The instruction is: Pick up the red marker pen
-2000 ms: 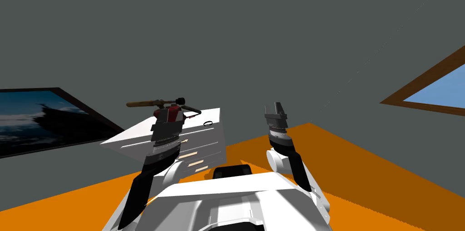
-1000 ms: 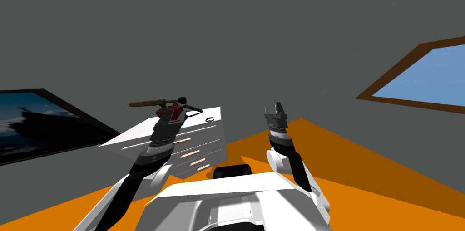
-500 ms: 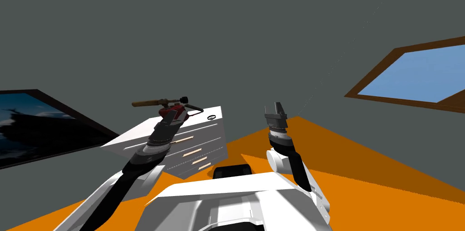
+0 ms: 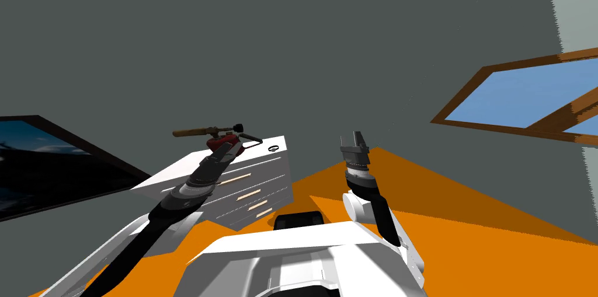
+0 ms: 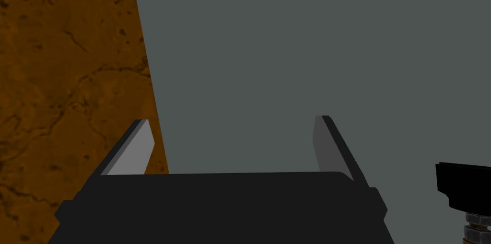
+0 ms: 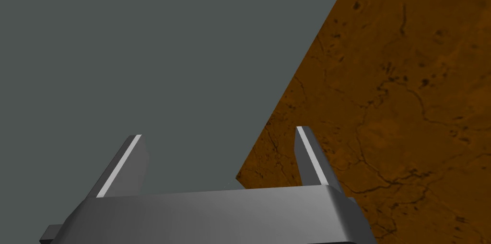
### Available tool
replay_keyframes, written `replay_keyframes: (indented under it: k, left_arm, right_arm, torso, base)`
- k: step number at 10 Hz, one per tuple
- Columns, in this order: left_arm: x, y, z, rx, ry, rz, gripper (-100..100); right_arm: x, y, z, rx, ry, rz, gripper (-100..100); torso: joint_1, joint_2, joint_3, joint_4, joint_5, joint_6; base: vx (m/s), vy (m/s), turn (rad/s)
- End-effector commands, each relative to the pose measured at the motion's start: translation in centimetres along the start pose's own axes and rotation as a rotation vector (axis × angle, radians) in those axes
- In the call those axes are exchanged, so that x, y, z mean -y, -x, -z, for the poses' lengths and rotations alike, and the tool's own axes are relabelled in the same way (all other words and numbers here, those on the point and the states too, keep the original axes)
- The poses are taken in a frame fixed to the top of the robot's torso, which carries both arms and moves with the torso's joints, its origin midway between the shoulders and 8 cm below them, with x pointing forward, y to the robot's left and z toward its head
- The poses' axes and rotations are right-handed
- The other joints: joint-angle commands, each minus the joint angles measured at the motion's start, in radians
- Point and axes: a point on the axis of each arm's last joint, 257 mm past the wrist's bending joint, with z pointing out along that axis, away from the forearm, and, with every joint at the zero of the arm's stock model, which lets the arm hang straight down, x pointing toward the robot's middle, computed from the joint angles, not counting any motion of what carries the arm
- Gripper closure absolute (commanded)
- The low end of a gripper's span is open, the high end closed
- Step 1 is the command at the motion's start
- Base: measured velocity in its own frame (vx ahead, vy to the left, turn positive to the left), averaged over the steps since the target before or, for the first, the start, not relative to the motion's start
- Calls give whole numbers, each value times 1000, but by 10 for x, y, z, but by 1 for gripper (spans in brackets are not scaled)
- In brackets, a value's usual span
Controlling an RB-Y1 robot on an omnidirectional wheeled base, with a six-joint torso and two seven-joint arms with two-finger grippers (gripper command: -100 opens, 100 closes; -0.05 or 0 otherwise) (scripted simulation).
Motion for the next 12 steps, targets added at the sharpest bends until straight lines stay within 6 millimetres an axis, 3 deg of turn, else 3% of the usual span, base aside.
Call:
replay_keyframes:
  k: [1, 12]
  left_arm:
    - [-2, -1, 2, -58, -6, -30, -100]
    - [-5, -20, -1, -365, -42, -141, -100]
  right_arm:
    - [0, 0, 0, 0, 0, 0, 0]
    - [0, 0, 0, 0, 0, 0, 0]
  torso:
    - [0, 0, 0, 0, 0, 0]
    - [0, 0, 0, 0, 0, 0]
  base:
    - [-49, 49, -114]
    - [-44, 40, -53]
